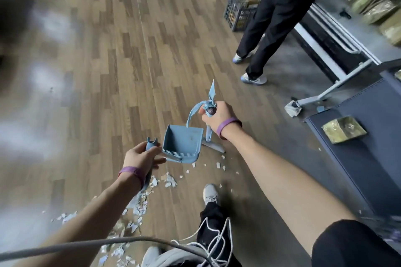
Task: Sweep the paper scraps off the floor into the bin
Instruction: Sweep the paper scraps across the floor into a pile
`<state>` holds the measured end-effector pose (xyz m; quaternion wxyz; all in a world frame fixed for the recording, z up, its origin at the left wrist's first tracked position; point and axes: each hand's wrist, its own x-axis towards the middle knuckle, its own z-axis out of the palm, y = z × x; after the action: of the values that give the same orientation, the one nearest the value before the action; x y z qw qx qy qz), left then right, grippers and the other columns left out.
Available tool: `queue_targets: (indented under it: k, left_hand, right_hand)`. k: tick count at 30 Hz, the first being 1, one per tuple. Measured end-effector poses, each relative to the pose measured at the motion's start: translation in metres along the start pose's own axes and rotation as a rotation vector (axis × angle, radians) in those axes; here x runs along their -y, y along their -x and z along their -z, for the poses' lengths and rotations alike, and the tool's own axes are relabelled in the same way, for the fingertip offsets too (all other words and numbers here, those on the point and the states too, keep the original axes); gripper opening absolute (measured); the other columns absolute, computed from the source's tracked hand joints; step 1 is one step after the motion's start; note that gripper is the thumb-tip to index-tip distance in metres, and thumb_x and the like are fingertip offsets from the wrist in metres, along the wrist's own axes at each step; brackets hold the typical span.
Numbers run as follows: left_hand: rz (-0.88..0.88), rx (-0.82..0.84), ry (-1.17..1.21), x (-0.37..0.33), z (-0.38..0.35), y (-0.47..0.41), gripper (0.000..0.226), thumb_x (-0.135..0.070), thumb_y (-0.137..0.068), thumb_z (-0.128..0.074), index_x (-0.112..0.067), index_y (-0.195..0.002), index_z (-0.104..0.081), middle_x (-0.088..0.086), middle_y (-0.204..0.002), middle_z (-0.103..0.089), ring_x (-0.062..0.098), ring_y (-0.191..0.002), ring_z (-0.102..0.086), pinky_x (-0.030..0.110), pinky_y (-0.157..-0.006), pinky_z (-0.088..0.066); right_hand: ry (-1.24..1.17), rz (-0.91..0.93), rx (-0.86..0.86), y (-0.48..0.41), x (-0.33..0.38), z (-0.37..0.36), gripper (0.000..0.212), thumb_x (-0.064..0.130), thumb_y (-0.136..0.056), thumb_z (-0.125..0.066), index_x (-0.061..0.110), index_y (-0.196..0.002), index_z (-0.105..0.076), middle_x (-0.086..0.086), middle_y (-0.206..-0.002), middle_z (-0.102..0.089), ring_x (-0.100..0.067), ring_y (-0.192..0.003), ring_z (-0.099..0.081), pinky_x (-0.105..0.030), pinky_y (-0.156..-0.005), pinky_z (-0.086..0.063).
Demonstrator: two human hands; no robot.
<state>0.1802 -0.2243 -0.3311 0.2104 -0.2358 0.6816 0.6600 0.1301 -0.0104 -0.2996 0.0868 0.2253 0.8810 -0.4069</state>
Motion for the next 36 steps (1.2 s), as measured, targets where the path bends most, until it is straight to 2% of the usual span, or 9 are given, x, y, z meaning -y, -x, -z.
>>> queue_targets:
  k: [7, 10, 14, 19, 23, 26, 30, 33, 36]
  left_hand:
    - [0.079, -0.003, 0.099, -0.037, -0.129, -0.048, 0.014, -0.008, -0.089, -0.060, -0.021, -0.090, -0.065, -0.004, -0.079, -0.070, 0.017, -0.065, -0.070, 0.029, -0.062, -0.045]
    - [0.098, 0.026, 0.100, -0.053, -0.174, -0.071, 0.013, -0.010, -0.091, -0.058, -0.021, -0.095, -0.064, -0.002, -0.089, -0.068, 0.020, -0.076, -0.068, 0.030, -0.065, -0.042]
    - [0.104, 0.061, 0.079, -0.069, -0.216, -0.101, 0.014, -0.011, -0.092, -0.057, -0.022, -0.097, -0.064, 0.001, -0.097, -0.068, 0.021, -0.081, -0.070, 0.030, -0.064, -0.043]
    - [0.113, 0.092, 0.028, -0.080, -0.252, -0.136, 0.017, -0.010, -0.093, -0.055, -0.024, -0.098, -0.063, -0.003, -0.100, -0.067, 0.022, -0.084, -0.069, 0.031, -0.067, -0.043]
    - [0.124, 0.110, -0.033, -0.074, -0.262, -0.153, 0.018, -0.010, -0.092, -0.056, -0.026, -0.097, -0.064, -0.004, -0.099, -0.068, 0.023, -0.085, -0.070, 0.031, -0.066, -0.043]
    - [0.142, 0.105, -0.045, -0.065, -0.260, -0.155, 0.018, -0.009, -0.092, -0.055, -0.024, -0.098, -0.063, -0.004, -0.098, -0.067, 0.022, -0.083, -0.070, 0.030, -0.065, -0.042]
    - [0.171, 0.086, -0.044, -0.054, -0.240, -0.146, 0.016, -0.009, -0.093, -0.055, -0.022, -0.099, -0.063, -0.003, -0.095, -0.068, 0.019, -0.078, -0.071, 0.029, -0.063, -0.042]
    - [0.198, 0.056, -0.051, -0.044, -0.209, -0.135, 0.017, -0.009, -0.092, -0.056, -0.023, -0.097, -0.064, -0.003, -0.094, -0.068, 0.015, -0.070, -0.072, 0.029, -0.062, -0.043]
    - [0.222, 0.045, -0.049, -0.030, -0.167, -0.120, 0.016, -0.007, -0.091, -0.056, -0.020, -0.095, -0.064, 0.003, -0.094, -0.068, 0.022, -0.076, -0.071, 0.029, -0.059, -0.042]
  right_hand:
    - [0.157, 0.094, 0.099, -0.107, -0.054, 0.085, 0.022, 0.028, -0.084, -0.063, 0.010, -0.097, -0.070, -0.011, -0.099, -0.071, -0.031, -0.092, -0.064, -0.032, -0.078, -0.051]
    - [0.220, 0.109, 0.154, -0.147, -0.077, 0.110, 0.023, 0.026, -0.085, -0.063, 0.007, -0.097, -0.066, -0.014, -0.099, -0.070, -0.033, -0.090, -0.062, -0.029, -0.072, -0.045]
    - [0.243, 0.162, 0.218, -0.188, -0.103, 0.121, 0.017, 0.015, -0.083, -0.063, 0.008, -0.097, -0.067, -0.012, -0.098, -0.071, -0.030, -0.093, -0.064, -0.032, -0.080, -0.051]
    - [0.288, 0.182, 0.259, -0.220, -0.136, 0.121, 0.015, 0.014, -0.086, -0.062, 0.007, -0.100, -0.064, -0.013, -0.108, -0.067, -0.033, -0.098, -0.062, -0.033, -0.079, -0.046]
    - [0.340, 0.124, 0.328, -0.230, -0.168, 0.112, 0.026, 0.021, -0.089, -0.062, 0.014, -0.115, -0.062, -0.003, -0.124, -0.062, -0.029, -0.107, -0.060, -0.029, -0.084, -0.046]
    - [0.359, 0.090, 0.390, -0.225, -0.180, 0.101, 0.028, 0.024, -0.085, -0.068, 0.016, -0.111, -0.064, 0.000, -0.124, -0.062, -0.026, -0.107, -0.060, -0.029, -0.089, -0.048]
    - [0.391, 0.032, 0.405, -0.206, -0.170, 0.077, 0.035, 0.034, -0.084, -0.068, 0.011, -0.111, -0.061, -0.007, -0.122, -0.057, -0.031, -0.109, -0.058, -0.034, -0.093, -0.048]
    - [0.435, 0.017, 0.424, -0.183, -0.157, 0.055, 0.041, 0.039, -0.085, -0.067, 0.009, -0.113, -0.059, -0.013, -0.120, -0.057, -0.032, -0.111, -0.057, -0.032, -0.091, -0.045]
    - [0.438, 0.009, 0.453, -0.149, -0.144, 0.028, 0.039, 0.041, -0.084, -0.068, 0.014, -0.111, -0.062, -0.012, -0.120, -0.059, -0.030, -0.109, -0.058, -0.030, -0.090, -0.045]
